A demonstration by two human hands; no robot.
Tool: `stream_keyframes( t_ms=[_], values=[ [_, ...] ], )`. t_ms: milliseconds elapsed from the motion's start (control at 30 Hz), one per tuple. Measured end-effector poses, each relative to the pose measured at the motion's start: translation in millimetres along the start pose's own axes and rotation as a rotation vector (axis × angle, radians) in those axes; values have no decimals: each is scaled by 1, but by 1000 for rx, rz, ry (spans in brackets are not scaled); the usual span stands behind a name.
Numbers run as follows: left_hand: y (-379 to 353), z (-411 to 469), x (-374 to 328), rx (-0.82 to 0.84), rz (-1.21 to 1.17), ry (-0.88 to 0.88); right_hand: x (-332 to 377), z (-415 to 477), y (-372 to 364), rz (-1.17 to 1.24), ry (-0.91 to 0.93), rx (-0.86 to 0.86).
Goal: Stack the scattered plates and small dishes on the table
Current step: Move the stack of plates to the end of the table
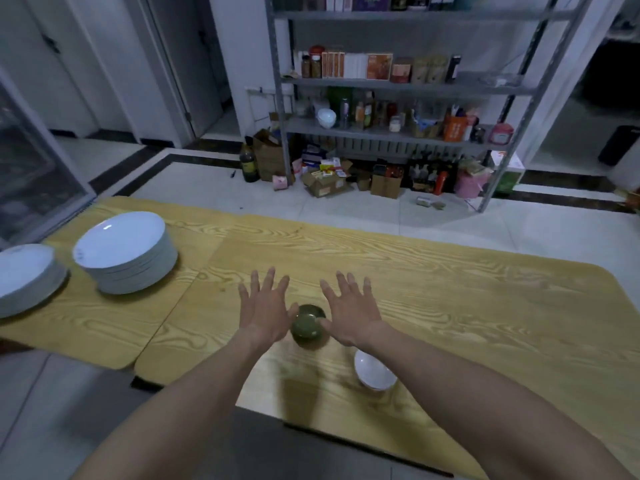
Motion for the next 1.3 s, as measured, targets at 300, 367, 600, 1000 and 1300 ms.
stream_keyframes(
  t_ms=[300, 367, 600, 1000, 1300],
  values=[
    [1, -24, 126, -65, 31, 186, 122, 37, 9, -66, 189, -45],
    [1, -28, 157, -80, 24, 211, 152, 47, 12, -64, 206, -53],
    [-1, -31, 263, -175, -45, 276, 248, 84, 19, 2, 254, -86],
    [-41, 8, 359, -173, -172, 329, 336, 175, -7, 216, 279, -55],
    [-79, 96, 438, -125, -494, 474, 353, 284, -29, 577, 183, 62]
  ],
)
Point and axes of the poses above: each hand's wrist, its own z-axis towards the middle knuckle, its own y-axis out of the back of the hand, x = y × z, the point moved 5 cm from there along z, towards the middle knuckle, and after that the axes turned 15 degrees about z, right-handed, at the moved point
